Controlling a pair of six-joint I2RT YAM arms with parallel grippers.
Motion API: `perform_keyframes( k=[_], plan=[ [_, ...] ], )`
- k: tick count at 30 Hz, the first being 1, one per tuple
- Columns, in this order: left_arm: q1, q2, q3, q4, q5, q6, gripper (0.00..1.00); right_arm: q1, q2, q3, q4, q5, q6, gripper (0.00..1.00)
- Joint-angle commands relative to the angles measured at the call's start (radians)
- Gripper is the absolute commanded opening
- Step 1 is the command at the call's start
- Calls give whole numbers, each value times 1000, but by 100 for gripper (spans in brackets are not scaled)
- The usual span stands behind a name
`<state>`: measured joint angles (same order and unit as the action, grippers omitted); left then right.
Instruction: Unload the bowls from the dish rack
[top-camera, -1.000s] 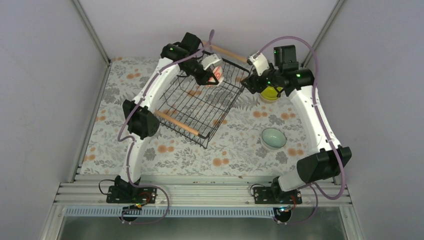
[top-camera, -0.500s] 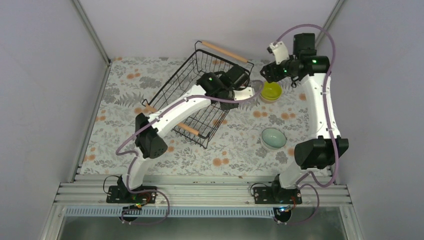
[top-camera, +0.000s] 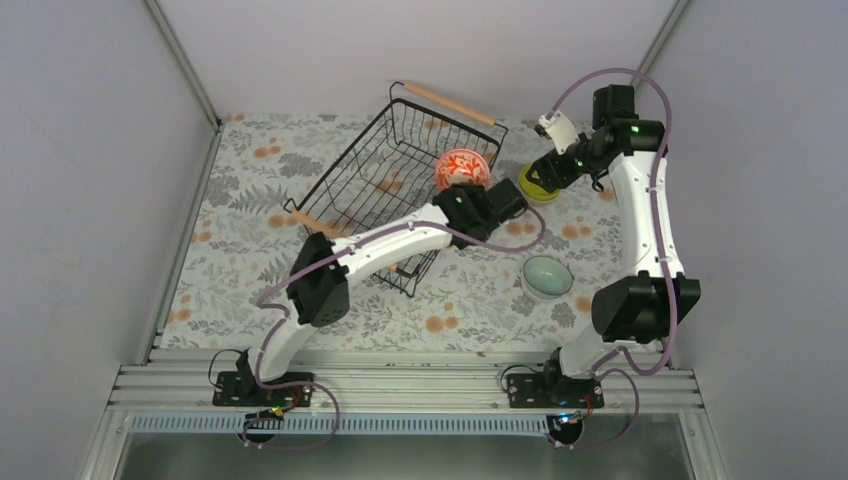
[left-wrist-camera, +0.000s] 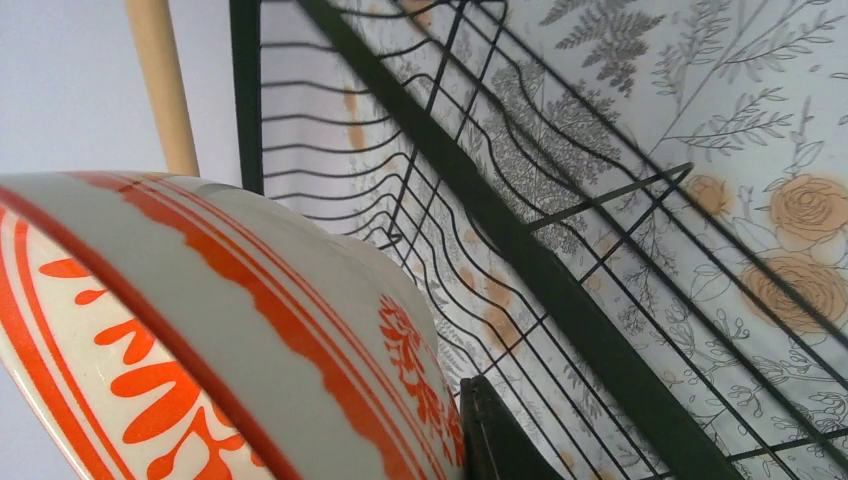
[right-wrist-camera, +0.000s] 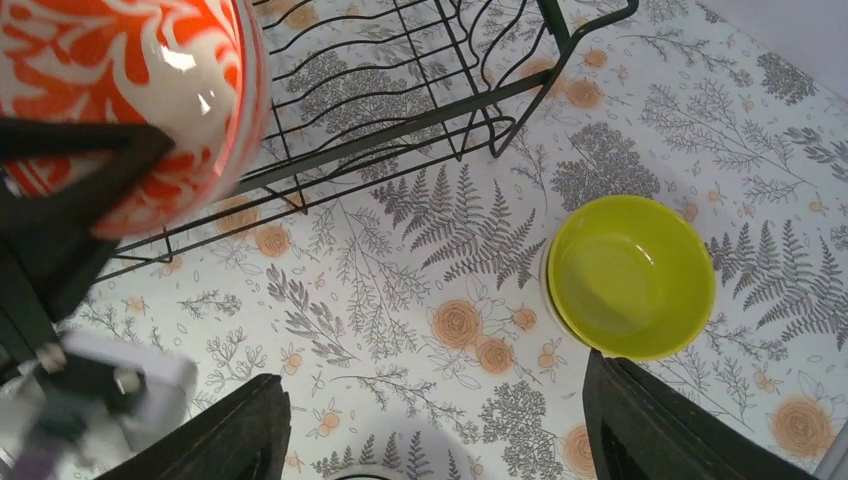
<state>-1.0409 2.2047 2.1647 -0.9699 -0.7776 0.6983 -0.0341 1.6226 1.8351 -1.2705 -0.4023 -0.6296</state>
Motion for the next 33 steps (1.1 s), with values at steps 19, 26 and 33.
perform_keyframes(
  k=[19, 26, 33],
  plan=[
    [-91, 99, -20, 264, -305, 264, 2, 33, -101, -157, 279, 39, -95, 69],
    [-91, 145, 2, 298, -350, 289, 2, 53, -158, -217, 427, 18, -168, 73],
    [-91, 200, 42, 342, -409, 347, 2, 79, -110, -193, 395, 17, -264, 70]
  ],
)
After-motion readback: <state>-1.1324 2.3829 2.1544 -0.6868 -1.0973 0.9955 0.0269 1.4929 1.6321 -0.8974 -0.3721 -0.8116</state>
